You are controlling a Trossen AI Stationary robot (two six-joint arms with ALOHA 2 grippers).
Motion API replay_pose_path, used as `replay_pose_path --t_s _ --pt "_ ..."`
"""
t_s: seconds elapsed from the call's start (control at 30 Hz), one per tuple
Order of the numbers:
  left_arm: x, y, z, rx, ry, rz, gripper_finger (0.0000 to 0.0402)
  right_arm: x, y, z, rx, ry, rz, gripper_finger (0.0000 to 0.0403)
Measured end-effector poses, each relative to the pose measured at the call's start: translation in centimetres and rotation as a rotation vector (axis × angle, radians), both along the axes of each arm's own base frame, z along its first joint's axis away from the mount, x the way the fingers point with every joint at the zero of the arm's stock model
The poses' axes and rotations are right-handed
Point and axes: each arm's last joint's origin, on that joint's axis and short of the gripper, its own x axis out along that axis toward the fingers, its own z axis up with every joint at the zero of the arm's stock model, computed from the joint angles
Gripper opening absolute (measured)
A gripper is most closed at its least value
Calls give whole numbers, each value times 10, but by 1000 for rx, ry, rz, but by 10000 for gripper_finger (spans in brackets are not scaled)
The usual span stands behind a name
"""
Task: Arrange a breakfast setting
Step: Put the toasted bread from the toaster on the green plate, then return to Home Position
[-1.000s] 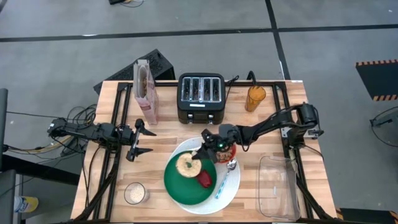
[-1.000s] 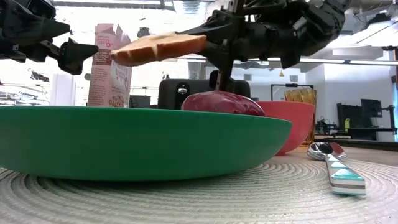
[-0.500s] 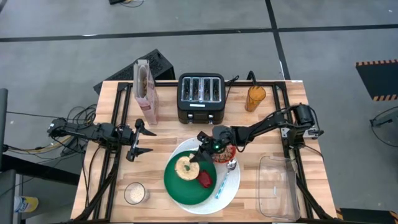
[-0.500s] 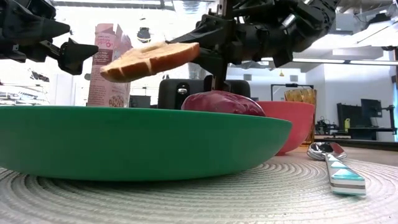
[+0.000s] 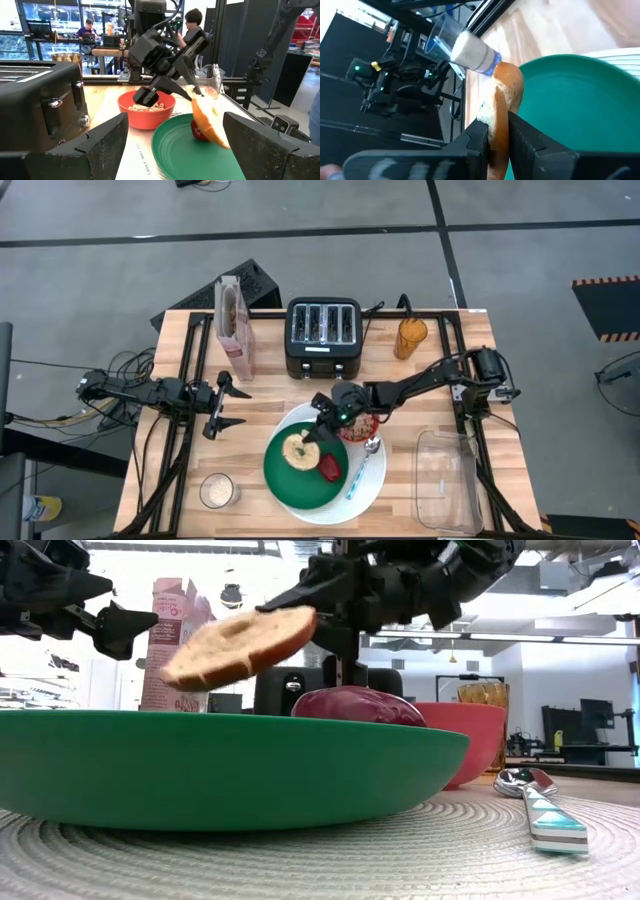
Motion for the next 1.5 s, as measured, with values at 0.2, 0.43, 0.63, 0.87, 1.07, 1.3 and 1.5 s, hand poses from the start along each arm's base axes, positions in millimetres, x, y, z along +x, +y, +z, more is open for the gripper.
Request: replay_pose_path --t_s 0.2,0.43,0.63,0.87,1.07,1.3,1.5 --pt "0 0 0 0 0 0 311 3 10 8 -38 -17 40 83" --pt "0 0 0 0 0 0 311 3 15 8 -49 -22 54 83" --pt "0 0 0 0 0 0 311 3 14 9 -67 -42 54 97" --pt "0 0 0 0 0 0 311 4 19 12 -76 -79 34 140" --pt "0 0 0 0 0 0 311 5 18 14 -82 -94 13 151" --pt "0 0 0 0 0 0 311 5 18 14 -82 -95 11 152" --pt "0 0 0 0 0 0 311 7 14 18 -62 -140 -2 152"
